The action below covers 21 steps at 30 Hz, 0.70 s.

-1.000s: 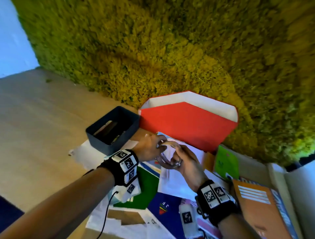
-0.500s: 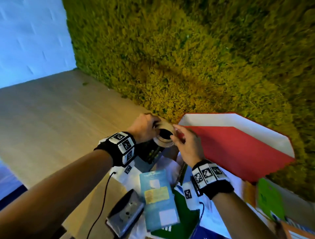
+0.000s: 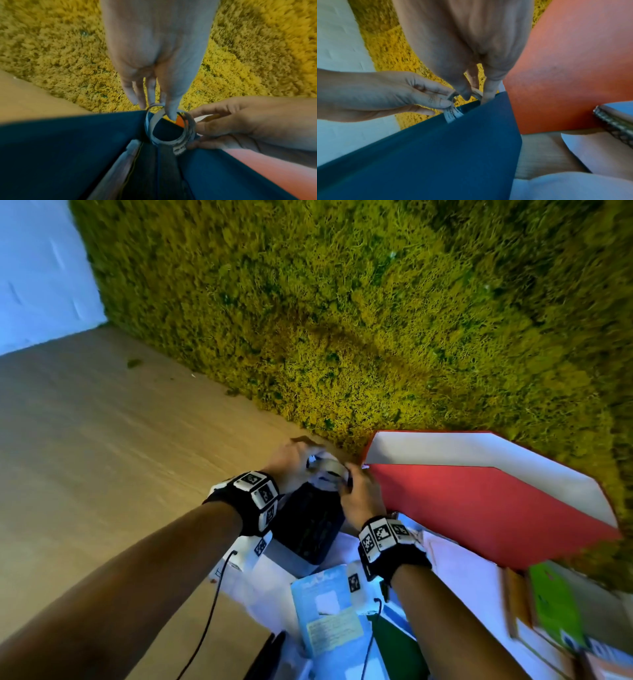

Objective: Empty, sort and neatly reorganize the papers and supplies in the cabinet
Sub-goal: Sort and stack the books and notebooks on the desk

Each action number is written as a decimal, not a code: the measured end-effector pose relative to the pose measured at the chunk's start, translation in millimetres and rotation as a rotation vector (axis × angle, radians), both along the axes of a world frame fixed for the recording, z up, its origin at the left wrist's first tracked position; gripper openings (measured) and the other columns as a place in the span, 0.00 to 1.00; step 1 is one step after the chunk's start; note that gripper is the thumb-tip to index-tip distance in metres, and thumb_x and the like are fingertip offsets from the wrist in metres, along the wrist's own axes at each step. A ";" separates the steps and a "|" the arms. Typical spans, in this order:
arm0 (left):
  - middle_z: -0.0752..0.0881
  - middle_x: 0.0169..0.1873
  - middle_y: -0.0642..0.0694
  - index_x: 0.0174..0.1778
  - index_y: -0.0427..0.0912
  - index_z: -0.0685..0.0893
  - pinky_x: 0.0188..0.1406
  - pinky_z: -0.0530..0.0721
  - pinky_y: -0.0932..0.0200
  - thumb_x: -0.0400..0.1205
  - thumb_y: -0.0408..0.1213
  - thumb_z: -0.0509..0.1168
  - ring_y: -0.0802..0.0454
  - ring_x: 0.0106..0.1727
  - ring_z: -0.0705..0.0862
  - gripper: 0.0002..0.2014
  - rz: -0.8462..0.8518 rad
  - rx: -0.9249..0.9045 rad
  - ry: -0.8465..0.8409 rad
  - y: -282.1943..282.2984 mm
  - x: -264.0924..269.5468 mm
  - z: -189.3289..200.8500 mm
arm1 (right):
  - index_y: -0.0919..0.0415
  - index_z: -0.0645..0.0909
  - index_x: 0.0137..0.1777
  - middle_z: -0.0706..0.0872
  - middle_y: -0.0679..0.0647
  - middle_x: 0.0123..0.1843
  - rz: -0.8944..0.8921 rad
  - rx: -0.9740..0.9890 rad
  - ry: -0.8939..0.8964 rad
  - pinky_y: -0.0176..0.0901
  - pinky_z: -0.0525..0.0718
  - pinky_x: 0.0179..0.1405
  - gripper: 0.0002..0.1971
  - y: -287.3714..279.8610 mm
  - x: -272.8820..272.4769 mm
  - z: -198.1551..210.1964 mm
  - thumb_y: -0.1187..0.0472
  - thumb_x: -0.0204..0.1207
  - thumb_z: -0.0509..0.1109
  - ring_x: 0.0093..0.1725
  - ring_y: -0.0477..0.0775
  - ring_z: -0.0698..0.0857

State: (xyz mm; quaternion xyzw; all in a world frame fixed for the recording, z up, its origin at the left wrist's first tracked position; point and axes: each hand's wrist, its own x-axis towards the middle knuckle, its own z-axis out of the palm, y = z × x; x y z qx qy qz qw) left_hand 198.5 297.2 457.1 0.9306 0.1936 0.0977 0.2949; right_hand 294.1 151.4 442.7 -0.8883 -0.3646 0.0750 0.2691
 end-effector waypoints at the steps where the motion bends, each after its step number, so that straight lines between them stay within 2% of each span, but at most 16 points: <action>1: 0.83 0.65 0.39 0.70 0.46 0.83 0.67 0.76 0.48 0.79 0.52 0.70 0.40 0.66 0.80 0.25 0.002 0.047 0.055 2.8 1.3 -3.0 | 0.56 0.74 0.74 0.79 0.66 0.68 -0.003 -0.024 0.010 0.52 0.76 0.64 0.25 2.6 -1.7 -3.2 0.68 0.76 0.65 0.65 0.67 0.79; 4: 0.75 0.66 0.39 0.74 0.56 0.80 0.67 0.75 0.47 0.80 0.50 0.70 0.38 0.68 0.73 0.24 -0.015 0.173 0.234 10.3 0.3 -12.7 | 0.58 0.73 0.75 0.74 0.65 0.70 0.035 -0.106 -0.027 0.50 0.72 0.68 0.28 5.9 -6.9 -9.3 0.73 0.73 0.64 0.67 0.67 0.76; 7: 0.71 0.67 0.39 0.77 0.56 0.75 0.67 0.74 0.45 0.81 0.48 0.70 0.38 0.69 0.72 0.27 -0.045 0.193 0.289 17.9 -2.6 -18.7 | 0.57 0.75 0.74 0.72 0.62 0.68 0.056 -0.175 -0.051 0.50 0.72 0.67 0.27 8.1 -8.1 -8.3 0.74 0.75 0.62 0.65 0.65 0.77; 10: 0.73 0.67 0.39 0.78 0.55 0.75 0.66 0.76 0.44 0.82 0.48 0.68 0.38 0.68 0.75 0.26 -0.072 0.202 0.294 20.8 -2.9 -14.7 | 0.60 0.74 0.75 0.75 0.63 0.69 0.055 -0.162 -0.045 0.50 0.72 0.70 0.31 9.7 -3.3 -7.2 0.76 0.71 0.61 0.67 0.65 0.77; 15: 0.81 0.68 0.36 0.78 0.49 0.75 0.62 0.79 0.53 0.85 0.37 0.65 0.37 0.64 0.82 0.24 -0.064 0.084 0.278 22.5 -2.8 -9.9 | 0.63 0.75 0.75 0.80 0.61 0.71 0.091 -0.065 0.017 0.48 0.73 0.73 0.32 9.7 4.5 -11.4 0.78 0.69 0.61 0.69 0.59 0.80; 18: 0.83 0.66 0.35 0.77 0.46 0.77 0.59 0.81 0.51 0.85 0.33 0.63 0.36 0.62 0.83 0.23 -0.036 0.071 0.284 22.0 -3.8 -8.5 | 0.63 0.81 0.68 0.85 0.60 0.62 0.057 0.158 -0.001 0.45 0.83 0.60 0.24 1.3 6.4 -12.4 0.75 0.71 0.65 0.55 0.55 0.88; 21: 0.82 0.65 0.33 0.78 0.45 0.74 0.56 0.82 0.48 0.85 0.33 0.62 0.34 0.61 0.82 0.23 0.005 0.063 0.282 21.1 -6.5 -4.8 | 0.59 0.85 0.58 0.84 0.58 0.54 -0.026 0.309 -0.068 0.44 0.86 0.51 0.18 -17.7 6.2 -12.0 0.73 0.70 0.67 0.45 0.52 0.89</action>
